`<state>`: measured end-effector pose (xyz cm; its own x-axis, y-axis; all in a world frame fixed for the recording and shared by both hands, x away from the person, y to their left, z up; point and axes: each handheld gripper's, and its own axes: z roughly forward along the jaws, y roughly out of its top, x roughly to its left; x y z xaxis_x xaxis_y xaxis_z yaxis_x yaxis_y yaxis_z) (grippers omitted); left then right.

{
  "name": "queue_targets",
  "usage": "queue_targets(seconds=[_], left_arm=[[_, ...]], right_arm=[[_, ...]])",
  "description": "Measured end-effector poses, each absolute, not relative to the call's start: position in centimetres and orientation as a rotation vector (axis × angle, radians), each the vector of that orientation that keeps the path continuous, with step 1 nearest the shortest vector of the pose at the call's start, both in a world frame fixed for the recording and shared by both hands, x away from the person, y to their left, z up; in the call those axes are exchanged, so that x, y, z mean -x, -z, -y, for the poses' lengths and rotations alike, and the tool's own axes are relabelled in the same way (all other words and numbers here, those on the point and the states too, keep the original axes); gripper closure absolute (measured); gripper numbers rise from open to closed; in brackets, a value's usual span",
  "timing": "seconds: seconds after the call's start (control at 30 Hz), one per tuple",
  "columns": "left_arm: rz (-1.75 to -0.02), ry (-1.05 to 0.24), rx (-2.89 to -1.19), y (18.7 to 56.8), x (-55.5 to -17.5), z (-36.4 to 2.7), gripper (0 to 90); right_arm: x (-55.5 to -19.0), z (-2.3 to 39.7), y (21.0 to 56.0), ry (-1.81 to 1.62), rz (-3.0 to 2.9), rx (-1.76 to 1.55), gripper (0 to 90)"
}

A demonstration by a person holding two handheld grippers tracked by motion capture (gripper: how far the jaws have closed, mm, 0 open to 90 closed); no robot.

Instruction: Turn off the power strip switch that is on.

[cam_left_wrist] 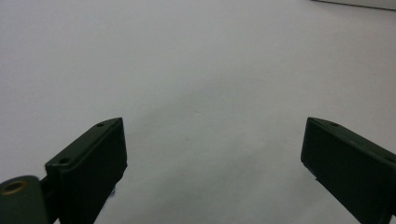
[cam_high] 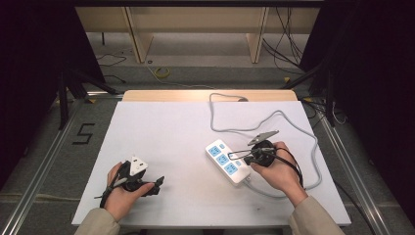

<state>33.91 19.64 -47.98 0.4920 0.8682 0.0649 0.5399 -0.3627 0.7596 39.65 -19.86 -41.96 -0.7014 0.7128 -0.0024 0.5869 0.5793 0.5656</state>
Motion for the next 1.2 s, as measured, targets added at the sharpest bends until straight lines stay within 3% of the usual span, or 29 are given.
queue_targets(seconds=[1.2], left_arm=[[-1.156,-0.616,-2.048,47.95,-33.91,-19.66,6.6]], right_arm=[[-40.43,18.88,41.87,-0.763,-2.625,-1.072,90.0]])
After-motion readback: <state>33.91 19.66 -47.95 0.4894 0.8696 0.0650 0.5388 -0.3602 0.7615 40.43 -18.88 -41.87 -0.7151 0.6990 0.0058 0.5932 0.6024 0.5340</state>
